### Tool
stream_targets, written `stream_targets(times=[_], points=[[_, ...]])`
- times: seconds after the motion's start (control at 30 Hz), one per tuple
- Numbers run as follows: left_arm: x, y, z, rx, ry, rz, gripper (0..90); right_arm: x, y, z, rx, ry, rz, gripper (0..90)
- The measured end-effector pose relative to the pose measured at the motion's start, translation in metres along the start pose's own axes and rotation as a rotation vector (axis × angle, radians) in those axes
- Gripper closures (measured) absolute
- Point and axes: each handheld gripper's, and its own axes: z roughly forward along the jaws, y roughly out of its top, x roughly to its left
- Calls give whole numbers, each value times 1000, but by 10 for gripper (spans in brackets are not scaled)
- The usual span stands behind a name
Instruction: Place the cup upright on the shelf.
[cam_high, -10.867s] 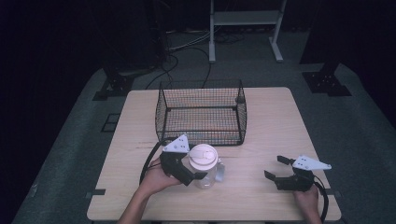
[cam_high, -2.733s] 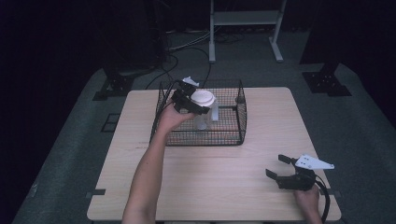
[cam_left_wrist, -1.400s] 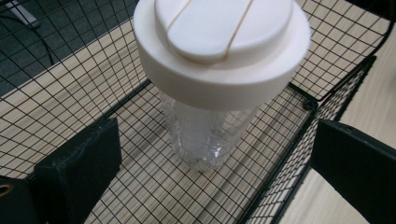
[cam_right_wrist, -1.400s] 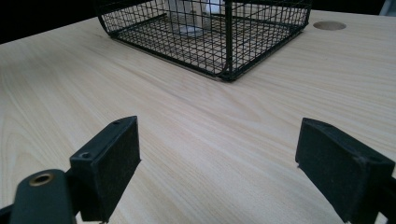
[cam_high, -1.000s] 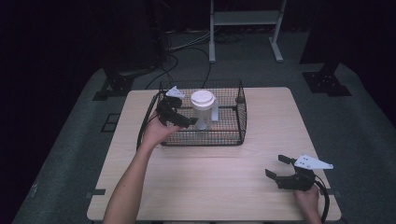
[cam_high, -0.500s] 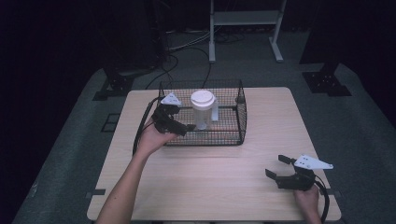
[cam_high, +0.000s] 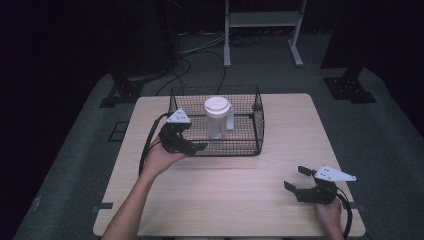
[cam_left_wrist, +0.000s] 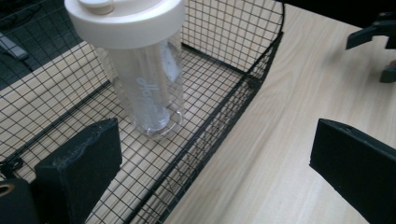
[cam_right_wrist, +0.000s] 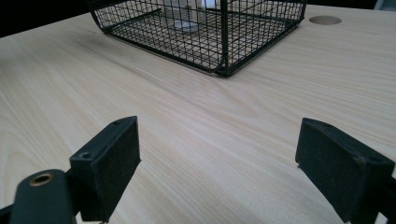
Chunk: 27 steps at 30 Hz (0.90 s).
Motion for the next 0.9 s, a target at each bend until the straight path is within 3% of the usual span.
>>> stream_targets(times=[0.27,0.57,0.9], points=[[-11,-8,-6,-5,-7,16,13,1,0,0,8,-1,6,129],[-18,-24,-8,-24,-19,-7,13,1,0,0,11,-4,5,129],[-28,-35,-12,-42,-20,2,13,1,0,0,12,-5,5,128]])
